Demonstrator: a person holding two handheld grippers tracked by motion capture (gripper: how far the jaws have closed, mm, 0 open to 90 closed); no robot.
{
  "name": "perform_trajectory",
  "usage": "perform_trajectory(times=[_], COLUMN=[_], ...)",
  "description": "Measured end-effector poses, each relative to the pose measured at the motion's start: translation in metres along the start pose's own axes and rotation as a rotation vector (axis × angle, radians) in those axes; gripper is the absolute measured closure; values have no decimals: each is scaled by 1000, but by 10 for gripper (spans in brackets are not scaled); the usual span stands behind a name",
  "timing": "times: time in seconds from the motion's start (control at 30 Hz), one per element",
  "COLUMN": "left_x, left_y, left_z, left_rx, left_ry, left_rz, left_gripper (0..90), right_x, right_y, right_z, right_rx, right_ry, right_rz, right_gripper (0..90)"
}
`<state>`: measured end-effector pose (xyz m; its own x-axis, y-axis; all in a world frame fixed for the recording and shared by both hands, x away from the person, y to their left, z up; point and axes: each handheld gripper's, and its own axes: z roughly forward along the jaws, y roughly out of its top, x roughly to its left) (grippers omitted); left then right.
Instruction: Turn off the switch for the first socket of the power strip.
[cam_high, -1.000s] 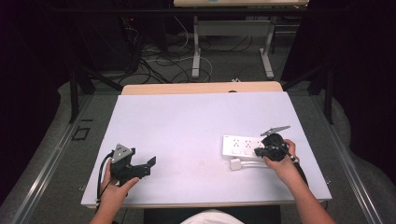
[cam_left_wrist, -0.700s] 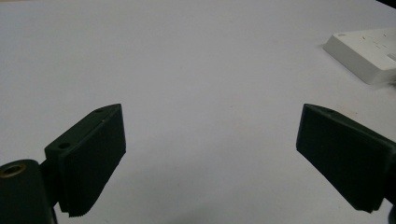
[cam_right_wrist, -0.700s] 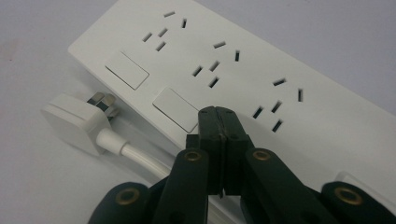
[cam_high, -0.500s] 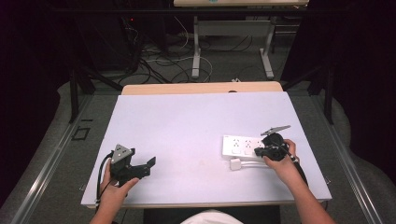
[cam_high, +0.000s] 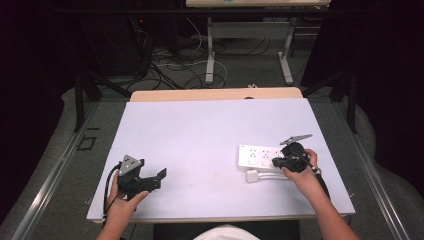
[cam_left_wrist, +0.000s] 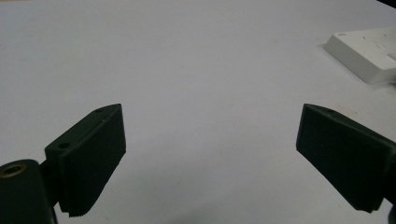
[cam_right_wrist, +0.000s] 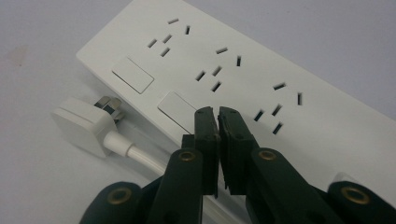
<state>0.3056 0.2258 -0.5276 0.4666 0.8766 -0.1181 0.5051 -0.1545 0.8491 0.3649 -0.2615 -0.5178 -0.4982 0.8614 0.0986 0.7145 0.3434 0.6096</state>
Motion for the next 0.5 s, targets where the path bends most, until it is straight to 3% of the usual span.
perform_trajectory(times=[0.5], left_x=[1], left_y=[0], left_z=[0], left_rx=[2], left_ry=[2], left_rz=[-2], left_gripper=[81], right_x=[1], right_y=[0], right_z=[-5], right_rx=[-17], right_ry=[10], right_rz=[-9], right_gripper=[819])
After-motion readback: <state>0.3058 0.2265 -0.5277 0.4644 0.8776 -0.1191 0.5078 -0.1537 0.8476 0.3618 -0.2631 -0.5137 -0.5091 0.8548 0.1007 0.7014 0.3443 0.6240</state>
